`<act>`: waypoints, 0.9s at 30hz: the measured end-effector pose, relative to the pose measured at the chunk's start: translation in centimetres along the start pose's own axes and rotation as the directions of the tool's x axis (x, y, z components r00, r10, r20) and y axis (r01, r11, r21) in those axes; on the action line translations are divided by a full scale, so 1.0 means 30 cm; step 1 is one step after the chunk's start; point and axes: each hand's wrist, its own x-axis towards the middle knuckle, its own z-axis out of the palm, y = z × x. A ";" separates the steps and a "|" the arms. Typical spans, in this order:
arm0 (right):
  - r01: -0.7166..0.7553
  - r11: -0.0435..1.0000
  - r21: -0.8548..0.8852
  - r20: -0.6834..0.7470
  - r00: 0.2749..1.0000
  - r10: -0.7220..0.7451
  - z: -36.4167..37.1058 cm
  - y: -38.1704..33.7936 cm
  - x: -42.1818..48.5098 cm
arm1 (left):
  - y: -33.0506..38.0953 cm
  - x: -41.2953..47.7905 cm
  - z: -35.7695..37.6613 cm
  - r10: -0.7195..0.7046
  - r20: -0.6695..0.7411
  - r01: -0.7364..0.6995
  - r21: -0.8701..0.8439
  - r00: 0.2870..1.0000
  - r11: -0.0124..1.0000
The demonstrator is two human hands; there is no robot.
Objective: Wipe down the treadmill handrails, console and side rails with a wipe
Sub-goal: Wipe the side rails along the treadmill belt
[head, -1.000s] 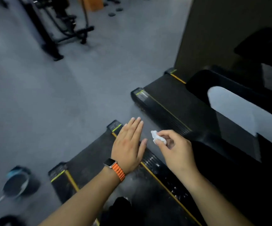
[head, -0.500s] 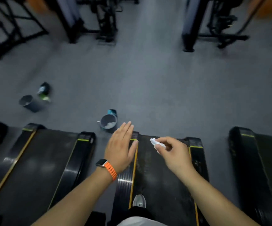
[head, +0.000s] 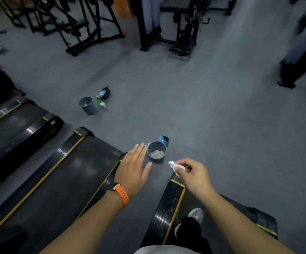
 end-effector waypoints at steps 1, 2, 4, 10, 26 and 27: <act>0.003 1.000 -0.007 0.009 1.000 -0.003 -0.013 0.006 0.072 | -0.009 0.060 0.020 0.000 0.001 0.000 0.007 1.000 1.000; 0.002 1.000 -0.007 0.020 1.000 -0.001 -0.028 0.010 0.143 | -0.015 0.124 0.041 0.004 0.005 -0.004 0.010 1.000 1.000; 0.003 1.000 -0.015 0.020 1.000 -0.003 -0.060 0.018 0.284 | -0.022 0.256 0.086 0.017 0.004 -0.017 0.010 1.000 1.000; -0.065 0.996 -0.057 -0.031 0.998 0.063 -0.139 0.047 0.588 | -0.034 0.612 0.186 0.086 0.062 -0.085 -0.033 0.994 0.996; -0.165 0.953 0.253 -0.692 0.657 0.298 0.219 0.807 1.012 | -0.274 1.273 1.159 0.718 0.190 -0.697 -0.174 0.669 0.696; -0.176 0.935 0.307 -0.721 0.599 0.349 0.244 0.816 0.972 | -0.264 1.263 1.161 0.755 0.220 -0.727 -0.207 0.618 0.655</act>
